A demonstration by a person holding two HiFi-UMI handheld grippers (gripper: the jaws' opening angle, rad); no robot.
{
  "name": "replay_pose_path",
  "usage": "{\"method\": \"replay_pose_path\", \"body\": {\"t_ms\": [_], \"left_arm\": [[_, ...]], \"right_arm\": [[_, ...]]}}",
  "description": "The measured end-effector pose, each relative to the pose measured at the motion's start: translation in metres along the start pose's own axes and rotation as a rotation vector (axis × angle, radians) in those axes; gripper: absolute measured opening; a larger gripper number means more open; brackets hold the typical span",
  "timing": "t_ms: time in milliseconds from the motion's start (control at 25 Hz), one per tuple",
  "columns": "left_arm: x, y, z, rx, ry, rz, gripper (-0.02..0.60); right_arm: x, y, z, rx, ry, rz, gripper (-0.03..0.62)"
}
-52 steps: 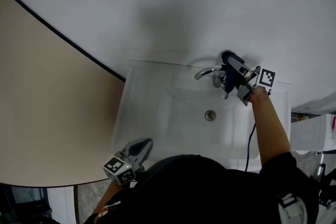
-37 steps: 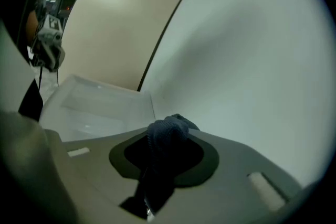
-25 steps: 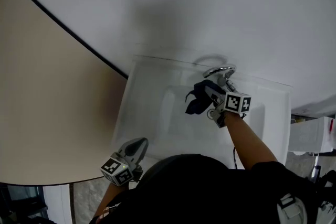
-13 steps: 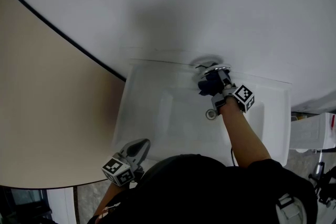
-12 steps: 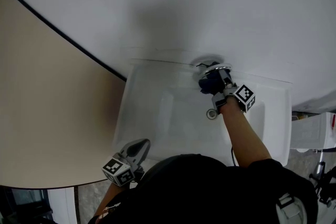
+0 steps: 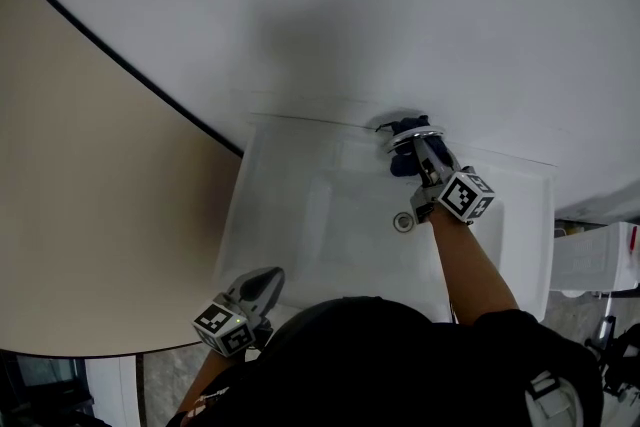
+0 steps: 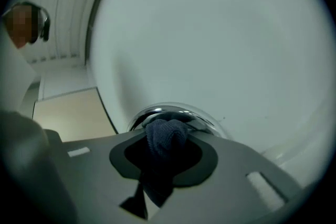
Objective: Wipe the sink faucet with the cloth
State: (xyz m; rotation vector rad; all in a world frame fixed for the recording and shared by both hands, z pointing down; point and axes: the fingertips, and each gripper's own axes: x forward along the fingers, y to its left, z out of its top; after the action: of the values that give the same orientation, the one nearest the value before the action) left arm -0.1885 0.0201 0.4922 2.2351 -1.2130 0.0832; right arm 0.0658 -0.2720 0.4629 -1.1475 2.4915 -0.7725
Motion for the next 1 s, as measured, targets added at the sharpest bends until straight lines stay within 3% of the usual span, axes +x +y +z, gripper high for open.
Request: {"method": "replay_pose_path", "body": {"t_ms": [160, 320, 400, 520, 600, 640, 720, 800, 880, 1000], "left_arm": [[0.001, 0.0, -0.002, -0.01, -0.005, -0.004, 0.0], [0.004, -0.004, 0.002, -0.007, -0.003, -0.014, 0.0], [0.007, -0.007, 0.003, -0.004, 0.0, -0.018, 0.0], [0.012, -0.009, 0.003, 0.01, 0.005, -0.022, 0.0], [0.014, -0.008, 0.002, 0.014, 0.008, -0.019, 0.0], [0.014, -0.007, 0.001, 0.011, 0.008, -0.017, 0.0], [0.013, -0.006, -0.003, -0.001, 0.006, -0.014, 0.0], [0.012, -0.004, -0.008, -0.008, 0.009, -0.01, 0.0], [0.011, 0.0, -0.013, -0.015, 0.01, -0.007, 0.0], [0.009, 0.002, -0.018, -0.033, 0.006, -0.009, 0.0]], "right_arm": [[0.006, 0.025, -0.014, -0.44, 0.19, 0.059, 0.077], [0.008, 0.043, -0.035, -0.798, 0.341, 0.121, 0.078], [0.008, 0.048, -0.048, -0.945, 0.405, 0.152, 0.078], [0.009, 0.044, -0.069, -1.084, 0.482, 0.202, 0.078], [0.003, 0.032, -0.105, -1.24, 0.648, 0.246, 0.078], [-0.005, 0.017, -0.13, -1.372, 0.778, 0.246, 0.078], [-0.027, -0.032, -0.168, -1.685, 1.063, 0.154, 0.078], [-0.042, -0.072, -0.178, -1.944, 1.286, 0.062, 0.081], [-0.037, -0.081, -0.168, -2.088, 1.371, 0.054, 0.081], [-0.014, -0.078, -0.142, -2.242, 1.41, 0.053, 0.081]]}}
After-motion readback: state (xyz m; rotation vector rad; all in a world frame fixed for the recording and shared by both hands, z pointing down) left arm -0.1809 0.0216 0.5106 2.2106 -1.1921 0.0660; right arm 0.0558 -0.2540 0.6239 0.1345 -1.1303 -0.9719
